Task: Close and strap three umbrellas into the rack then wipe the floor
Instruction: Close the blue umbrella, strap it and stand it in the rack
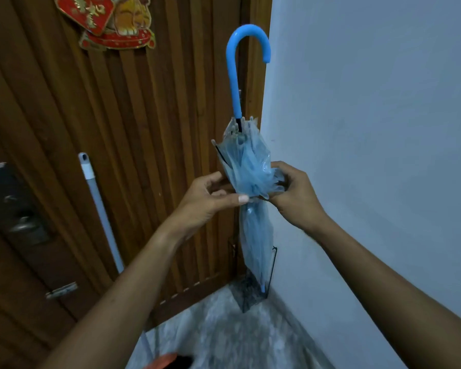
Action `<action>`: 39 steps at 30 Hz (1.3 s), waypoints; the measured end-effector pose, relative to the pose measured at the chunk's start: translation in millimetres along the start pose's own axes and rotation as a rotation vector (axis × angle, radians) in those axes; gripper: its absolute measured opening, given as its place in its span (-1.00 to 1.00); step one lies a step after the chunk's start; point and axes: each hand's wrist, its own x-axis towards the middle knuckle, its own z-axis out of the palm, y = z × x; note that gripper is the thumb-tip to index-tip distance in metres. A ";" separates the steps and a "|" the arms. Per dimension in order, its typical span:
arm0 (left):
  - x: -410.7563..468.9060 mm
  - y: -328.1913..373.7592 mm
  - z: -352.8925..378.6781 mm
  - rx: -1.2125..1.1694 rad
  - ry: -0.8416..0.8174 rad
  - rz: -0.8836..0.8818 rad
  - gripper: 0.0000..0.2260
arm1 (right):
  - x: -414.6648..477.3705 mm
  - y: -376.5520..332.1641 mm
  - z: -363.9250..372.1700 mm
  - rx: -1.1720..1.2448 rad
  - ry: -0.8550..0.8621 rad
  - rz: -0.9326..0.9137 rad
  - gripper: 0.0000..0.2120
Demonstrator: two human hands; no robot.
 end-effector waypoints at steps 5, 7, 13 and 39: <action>97.3 -47.3 -3.0 -0.038 0.116 0.019 -0.72 | 72.8 60.5 -3.7 -0.093 0.034 -0.020 -0.71; 136.5 -70.0 -5.4 -0.039 0.150 0.018 -0.73 | 100.6 87.0 -8.8 -0.127 0.014 0.005 -0.73; 222.0 -135.0 -5.2 -0.098 0.109 -0.116 -0.72 | 155.1 157.2 -23.3 -0.128 -0.169 0.234 -0.42; 329.2 -655.8 21.5 0.100 0.013 -0.778 -0.61 | 133.4 682.0 75.5 -0.332 -0.260 0.853 -0.80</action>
